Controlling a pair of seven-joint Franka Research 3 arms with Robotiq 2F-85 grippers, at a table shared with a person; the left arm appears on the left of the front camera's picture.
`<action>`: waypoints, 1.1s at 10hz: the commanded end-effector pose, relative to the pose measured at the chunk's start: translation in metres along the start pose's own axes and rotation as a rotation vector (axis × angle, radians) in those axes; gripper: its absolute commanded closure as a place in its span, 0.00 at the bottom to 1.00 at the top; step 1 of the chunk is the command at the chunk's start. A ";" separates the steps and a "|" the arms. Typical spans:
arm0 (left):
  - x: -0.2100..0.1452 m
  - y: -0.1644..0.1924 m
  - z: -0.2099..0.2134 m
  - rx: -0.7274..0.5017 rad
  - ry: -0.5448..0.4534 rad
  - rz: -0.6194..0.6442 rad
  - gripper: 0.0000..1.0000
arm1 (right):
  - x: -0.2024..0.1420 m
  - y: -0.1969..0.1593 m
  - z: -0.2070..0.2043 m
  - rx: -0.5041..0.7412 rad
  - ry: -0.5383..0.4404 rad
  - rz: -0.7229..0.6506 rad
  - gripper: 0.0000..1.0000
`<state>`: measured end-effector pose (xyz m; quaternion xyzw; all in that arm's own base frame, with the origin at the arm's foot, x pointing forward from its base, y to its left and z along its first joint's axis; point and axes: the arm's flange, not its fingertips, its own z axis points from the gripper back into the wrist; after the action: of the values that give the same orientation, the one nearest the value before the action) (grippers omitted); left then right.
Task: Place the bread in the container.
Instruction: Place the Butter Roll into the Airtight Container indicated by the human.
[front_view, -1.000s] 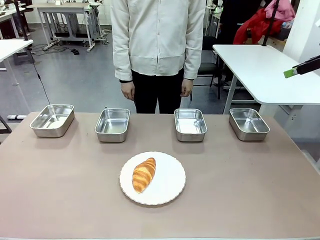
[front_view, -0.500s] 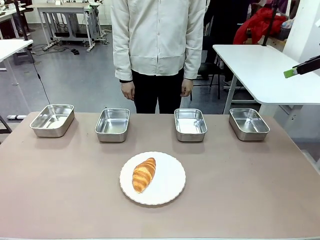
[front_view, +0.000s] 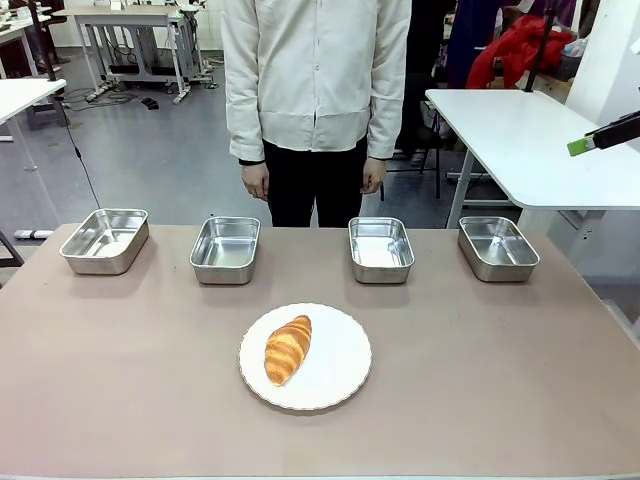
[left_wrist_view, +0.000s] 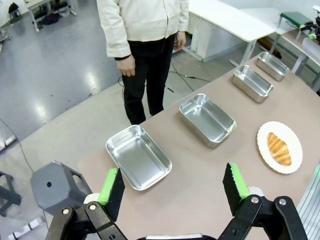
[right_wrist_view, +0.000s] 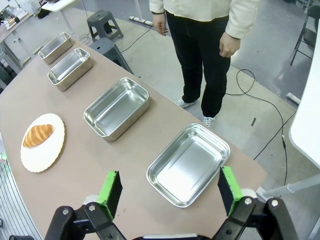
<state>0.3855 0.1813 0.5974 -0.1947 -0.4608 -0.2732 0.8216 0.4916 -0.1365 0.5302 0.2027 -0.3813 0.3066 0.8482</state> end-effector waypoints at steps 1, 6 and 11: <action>0.000 0.000 0.001 0.001 -0.002 0.000 0.00 | 0.001 0.001 0.001 0.002 -0.004 0.001 0.00; 0.000 0.000 0.001 0.001 -0.002 0.000 0.00 | 0.001 0.001 0.001 0.002 -0.004 0.001 0.00; 0.000 0.000 0.001 0.001 -0.002 0.000 0.00 | 0.001 0.001 0.001 0.002 -0.004 0.001 0.00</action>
<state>0.3855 0.1813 0.5974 -0.1947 -0.4608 -0.2732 0.8216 0.4915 -0.1367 0.5302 0.2026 -0.3813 0.3064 0.8483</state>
